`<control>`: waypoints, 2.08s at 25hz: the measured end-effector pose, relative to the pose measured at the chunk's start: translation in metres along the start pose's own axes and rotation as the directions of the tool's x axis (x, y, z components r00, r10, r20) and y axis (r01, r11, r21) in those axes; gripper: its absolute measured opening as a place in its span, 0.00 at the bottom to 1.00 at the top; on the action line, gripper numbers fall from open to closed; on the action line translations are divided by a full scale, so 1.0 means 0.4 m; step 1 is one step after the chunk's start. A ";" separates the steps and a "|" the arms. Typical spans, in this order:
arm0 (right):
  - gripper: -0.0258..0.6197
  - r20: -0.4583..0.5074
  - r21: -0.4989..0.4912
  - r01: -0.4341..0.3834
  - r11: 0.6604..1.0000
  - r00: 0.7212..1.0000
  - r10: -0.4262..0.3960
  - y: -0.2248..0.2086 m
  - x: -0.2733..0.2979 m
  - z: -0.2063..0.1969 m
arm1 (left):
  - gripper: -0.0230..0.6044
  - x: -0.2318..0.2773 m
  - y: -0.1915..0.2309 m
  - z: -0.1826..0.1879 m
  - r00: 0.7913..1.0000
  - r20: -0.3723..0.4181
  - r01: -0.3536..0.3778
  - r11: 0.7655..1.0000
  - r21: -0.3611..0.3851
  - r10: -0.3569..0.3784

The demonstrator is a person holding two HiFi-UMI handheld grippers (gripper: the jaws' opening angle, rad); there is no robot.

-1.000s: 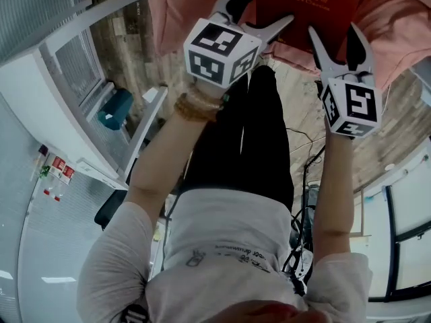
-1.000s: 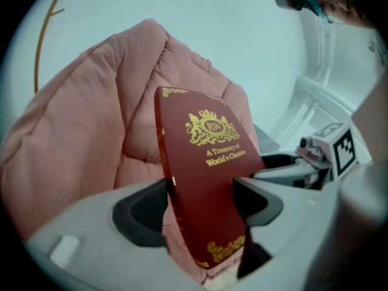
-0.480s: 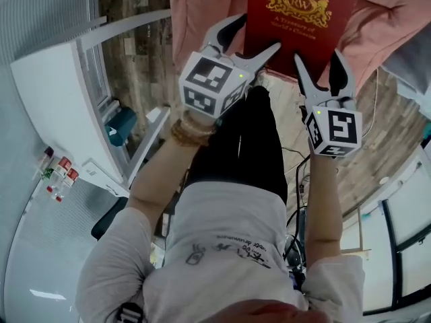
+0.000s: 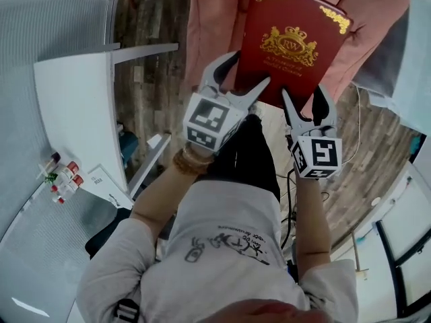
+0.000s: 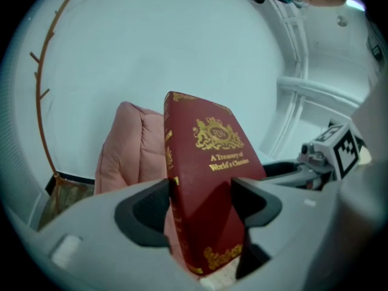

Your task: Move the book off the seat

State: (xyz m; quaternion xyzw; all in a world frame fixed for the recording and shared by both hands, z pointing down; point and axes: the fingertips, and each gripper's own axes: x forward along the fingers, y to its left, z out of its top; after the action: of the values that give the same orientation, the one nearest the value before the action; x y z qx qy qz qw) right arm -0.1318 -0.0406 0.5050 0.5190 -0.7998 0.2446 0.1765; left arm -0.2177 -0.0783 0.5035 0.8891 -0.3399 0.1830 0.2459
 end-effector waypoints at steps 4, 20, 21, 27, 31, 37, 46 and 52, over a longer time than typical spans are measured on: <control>0.51 0.043 -0.010 -0.004 1.000 0.999 0.005 0.045 -0.066 0.092 | 0.53 -0.082 -0.035 0.093 0.999 0.038 -0.020 1.000 0.023 0.019; 0.51 0.179 -0.065 0.012 0.998 0.984 -0.001 0.223 -0.371 0.367 | 0.52 -0.404 -0.220 0.368 0.980 0.194 -0.065 0.993 0.100 0.045; 0.51 0.187 -0.066 0.012 0.998 0.982 0.001 0.236 -0.385 0.378 | 0.52 -0.423 -0.227 0.380 0.978 0.202 -0.069 0.992 0.108 0.046; 0.51 0.220 -0.109 0.020 0.994 0.975 0.004 0.287 -0.474 0.436 | 0.50 -0.514 -0.284 0.439 0.967 0.254 -0.056 0.993 0.100 0.029; 0.51 0.247 -0.130 0.032 0.991 0.969 0.001 0.313 -0.502 0.464 | 0.50 -0.552 -0.298 0.465 0.960 0.280 -0.053 0.992 0.114 0.019; 0.51 0.271 -0.117 0.072 0.991 0.962 -0.038 0.318 -0.527 0.460 | 0.50 -0.560 -0.317 0.470 0.958 0.286 -0.023 0.989 0.143 -0.019; 0.51 0.297 -0.018 0.220 0.975 0.933 -0.205 0.270 -0.638 0.399 | 0.50 -0.513 -0.433 0.451 0.954 0.236 0.137 0.968 0.211 -0.186; 0.51 0.302 0.079 0.344 0.935 0.886 -0.352 0.219 -0.758 0.352 | 0.50 -0.473 -0.567 0.449 0.928 0.175 0.273 0.921 0.277 -0.328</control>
State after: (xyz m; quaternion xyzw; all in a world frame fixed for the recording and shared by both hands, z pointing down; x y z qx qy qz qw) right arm -0.0952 0.1341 0.2092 0.6879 -0.7086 0.1332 0.0831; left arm -0.1647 0.0651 0.1934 0.9692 -0.1979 0.0849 0.1195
